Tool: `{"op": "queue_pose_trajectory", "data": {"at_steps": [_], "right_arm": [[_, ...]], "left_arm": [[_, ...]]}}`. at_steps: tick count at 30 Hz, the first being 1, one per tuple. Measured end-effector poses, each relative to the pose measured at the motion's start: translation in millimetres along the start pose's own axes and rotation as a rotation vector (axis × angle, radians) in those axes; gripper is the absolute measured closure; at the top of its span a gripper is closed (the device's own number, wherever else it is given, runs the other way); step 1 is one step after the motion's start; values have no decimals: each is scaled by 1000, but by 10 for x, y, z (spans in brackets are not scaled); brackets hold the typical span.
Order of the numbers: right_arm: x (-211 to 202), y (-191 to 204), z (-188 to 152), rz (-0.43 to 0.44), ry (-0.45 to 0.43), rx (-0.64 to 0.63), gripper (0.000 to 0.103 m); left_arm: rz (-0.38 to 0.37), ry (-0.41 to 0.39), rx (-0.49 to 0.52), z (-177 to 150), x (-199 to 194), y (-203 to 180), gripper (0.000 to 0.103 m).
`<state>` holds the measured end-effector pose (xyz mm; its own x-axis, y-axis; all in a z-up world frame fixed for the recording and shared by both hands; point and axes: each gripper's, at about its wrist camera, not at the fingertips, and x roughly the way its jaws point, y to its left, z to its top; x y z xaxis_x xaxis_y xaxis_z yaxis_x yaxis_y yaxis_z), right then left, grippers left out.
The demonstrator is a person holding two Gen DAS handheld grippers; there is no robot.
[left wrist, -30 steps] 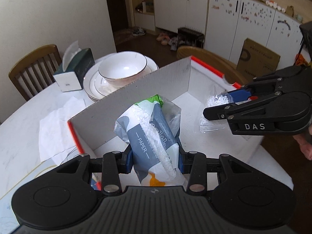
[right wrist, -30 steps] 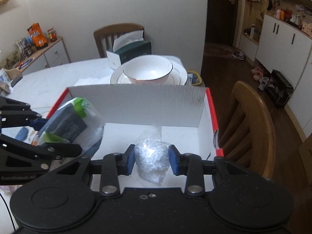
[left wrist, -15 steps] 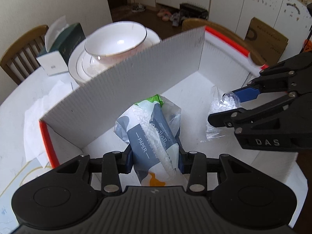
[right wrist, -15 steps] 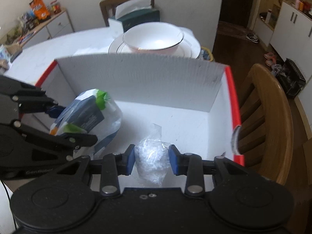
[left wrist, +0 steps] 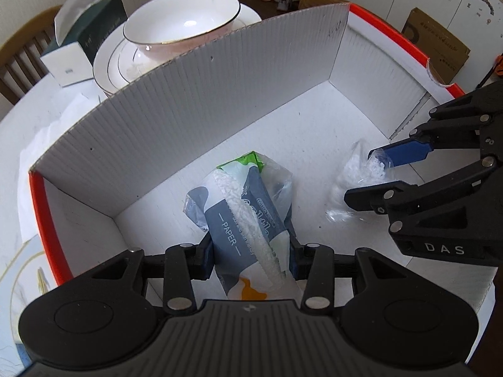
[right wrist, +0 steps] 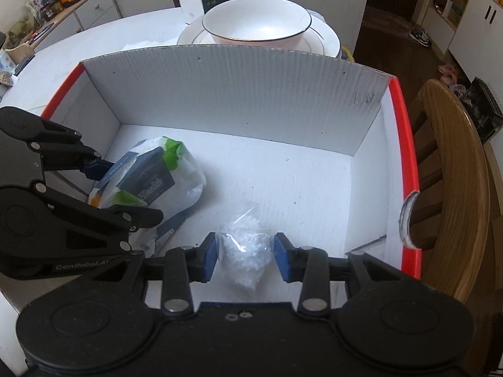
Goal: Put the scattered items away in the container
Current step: 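Open both tools to drop the tissue pack and bead bag into the box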
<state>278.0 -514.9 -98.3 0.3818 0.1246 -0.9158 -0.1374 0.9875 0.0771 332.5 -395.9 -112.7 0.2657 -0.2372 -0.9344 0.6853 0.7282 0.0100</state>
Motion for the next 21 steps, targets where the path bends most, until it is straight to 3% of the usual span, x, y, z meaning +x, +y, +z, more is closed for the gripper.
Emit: {"op": "queue_pose_trajectory", "data": {"at_steps": [6, 8, 14, 18, 21], "right_arm": [[34, 13, 66, -11, 19, -11, 61], [11, 11, 64, -11, 10, -13, 53], [-111, 25, 37, 12, -24, -22, 43], [-224, 48, 16, 24, -52, -40, 37], [-360, 70, -15, 39, -102, -64, 24]], "left_arm": [[-11, 24, -3, 4, 38, 13, 59], [-16, 26, -1, 1, 38, 11, 57], [-13, 1, 9, -18, -19, 3, 44], [-26, -21, 10, -58, -106, 13, 43], [-33, -49, 2, -99, -208, 16, 43]]}}
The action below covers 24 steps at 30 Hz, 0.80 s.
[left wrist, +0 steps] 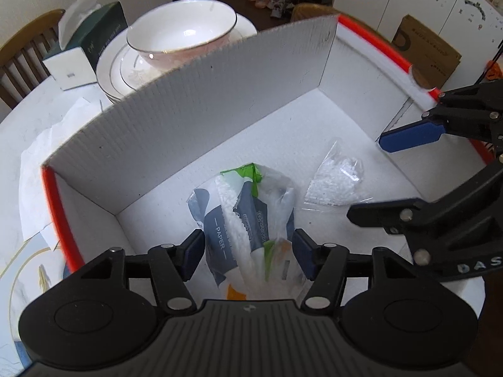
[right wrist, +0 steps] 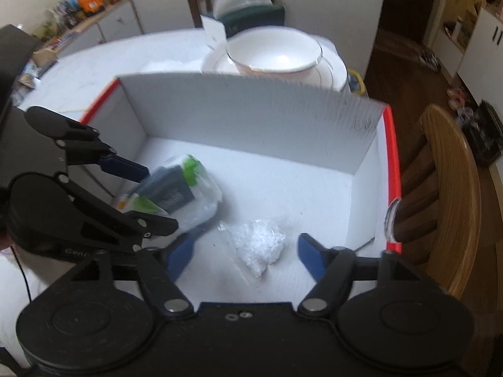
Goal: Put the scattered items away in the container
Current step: 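Open both tools to drop the tissue pack and bead bag into the box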
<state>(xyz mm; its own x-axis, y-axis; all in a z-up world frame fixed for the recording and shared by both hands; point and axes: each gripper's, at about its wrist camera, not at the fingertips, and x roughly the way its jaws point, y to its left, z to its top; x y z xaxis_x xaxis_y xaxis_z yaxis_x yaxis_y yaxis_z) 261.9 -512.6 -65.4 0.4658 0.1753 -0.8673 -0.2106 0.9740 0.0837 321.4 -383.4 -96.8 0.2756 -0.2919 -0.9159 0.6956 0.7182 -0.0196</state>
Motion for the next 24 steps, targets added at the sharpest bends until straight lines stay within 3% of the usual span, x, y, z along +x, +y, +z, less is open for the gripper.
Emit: {"op": "queue_pose_trajectory", "data": {"at_steps": [24], "right_arm": [[-796, 370, -127, -24, -257, -58, 7]], "left_arm": [[-6, -239, 10, -347, -932, -126, 43]]}}
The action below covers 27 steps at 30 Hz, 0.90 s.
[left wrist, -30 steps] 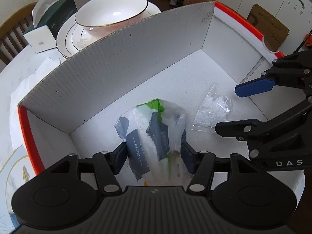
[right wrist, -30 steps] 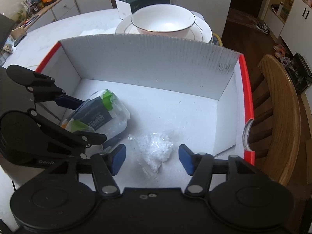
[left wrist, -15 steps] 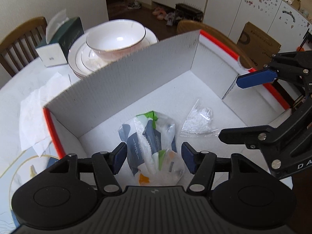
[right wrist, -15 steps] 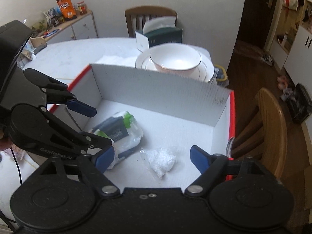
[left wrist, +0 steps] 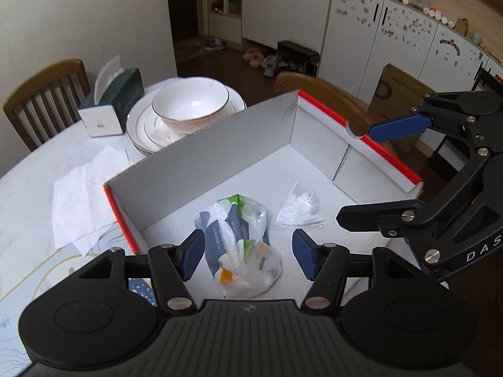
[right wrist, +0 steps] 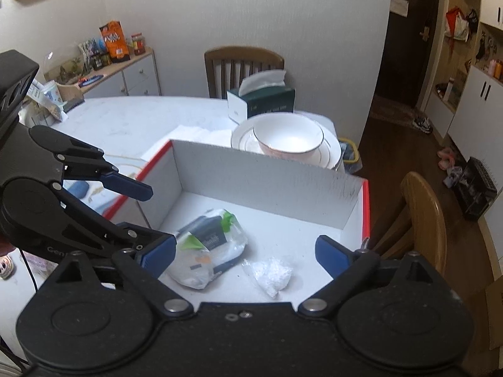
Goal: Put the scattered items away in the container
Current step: 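Open both tools to drop the tissue pack and bead bag into the box, then move both tools back toward the remaining items on the table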
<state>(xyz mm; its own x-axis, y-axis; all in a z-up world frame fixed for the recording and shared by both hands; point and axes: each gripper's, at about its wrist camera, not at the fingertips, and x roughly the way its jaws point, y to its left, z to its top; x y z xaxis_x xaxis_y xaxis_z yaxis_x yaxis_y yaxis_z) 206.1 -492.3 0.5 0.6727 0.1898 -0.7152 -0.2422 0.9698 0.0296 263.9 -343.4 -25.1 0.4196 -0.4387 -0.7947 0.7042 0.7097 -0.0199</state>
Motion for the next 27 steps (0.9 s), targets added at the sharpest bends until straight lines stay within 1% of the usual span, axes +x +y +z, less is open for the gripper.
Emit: {"op": "queue_pose_trajectory", "data": {"at_steps": [1, 3, 13, 15, 19, 21, 25, 27], "right_arm": [[-30, 28, -4, -6, -8, 0, 7], [-87, 83, -22, -18, -25, -2, 7], [-243, 374, -122, -56, -63, 40, 7], [-260, 459, -136, -61, -69, 45, 7], [-280, 637, -138, -71, -83, 55, 7], [-284, 732, -142, -73, -88, 60, 7], [-272, 932, -151, -74, -88, 69, 7], [-260, 1040, -155, -66, -86, 74, 7]], "left_arm": [[0, -9, -3, -17, -42, 6, 43], [3, -26, -15, -52, -120, 18, 37], [8, -87, -64, -292, -450, 139, 35], [10, -98, -69, -357, -516, 168, 31], [17, -118, -73, -505, -648, 235, 29], [21, -120, -85, -591, -701, 294, 22], [28, -125, -113, -781, -822, 433, 20], [31, -132, -126, -881, -891, 515, 15]]}}
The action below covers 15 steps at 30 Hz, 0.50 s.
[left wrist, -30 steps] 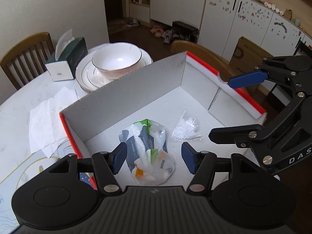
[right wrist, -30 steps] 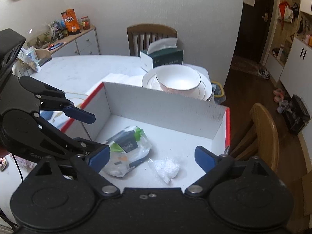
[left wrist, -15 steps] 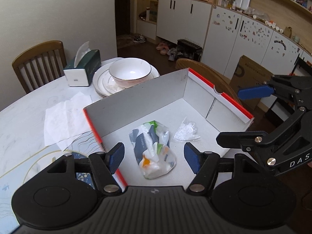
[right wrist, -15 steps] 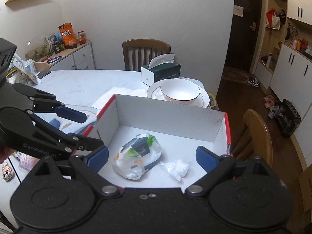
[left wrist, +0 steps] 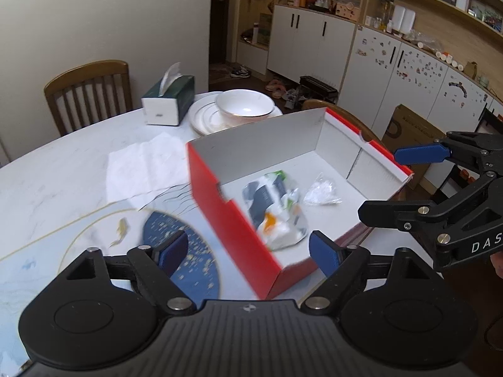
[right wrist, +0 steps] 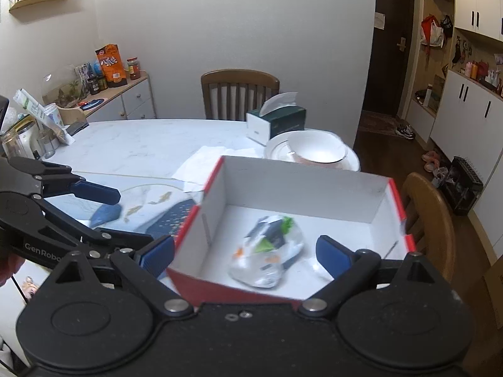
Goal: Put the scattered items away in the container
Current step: 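Move both tools back toward the remaining items on the table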
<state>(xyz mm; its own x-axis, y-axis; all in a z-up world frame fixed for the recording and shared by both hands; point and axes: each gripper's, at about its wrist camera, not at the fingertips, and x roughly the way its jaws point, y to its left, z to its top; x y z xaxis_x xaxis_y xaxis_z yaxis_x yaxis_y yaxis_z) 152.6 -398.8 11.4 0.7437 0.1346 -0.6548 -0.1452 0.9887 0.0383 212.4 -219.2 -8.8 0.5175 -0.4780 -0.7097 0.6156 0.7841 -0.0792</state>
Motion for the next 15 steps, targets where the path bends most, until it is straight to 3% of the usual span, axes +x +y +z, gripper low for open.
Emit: {"op": "queue_pose_trajectory", "data": {"at_steps": [5, 15], "right_arm": [[24, 301, -31, 10, 5, 0, 7], [82, 909, -136, 30, 23, -12, 7]], "left_arm": [[23, -20, -38, -187, -201, 250, 2], [73, -65, -108, -668, -640, 893, 1]]}}
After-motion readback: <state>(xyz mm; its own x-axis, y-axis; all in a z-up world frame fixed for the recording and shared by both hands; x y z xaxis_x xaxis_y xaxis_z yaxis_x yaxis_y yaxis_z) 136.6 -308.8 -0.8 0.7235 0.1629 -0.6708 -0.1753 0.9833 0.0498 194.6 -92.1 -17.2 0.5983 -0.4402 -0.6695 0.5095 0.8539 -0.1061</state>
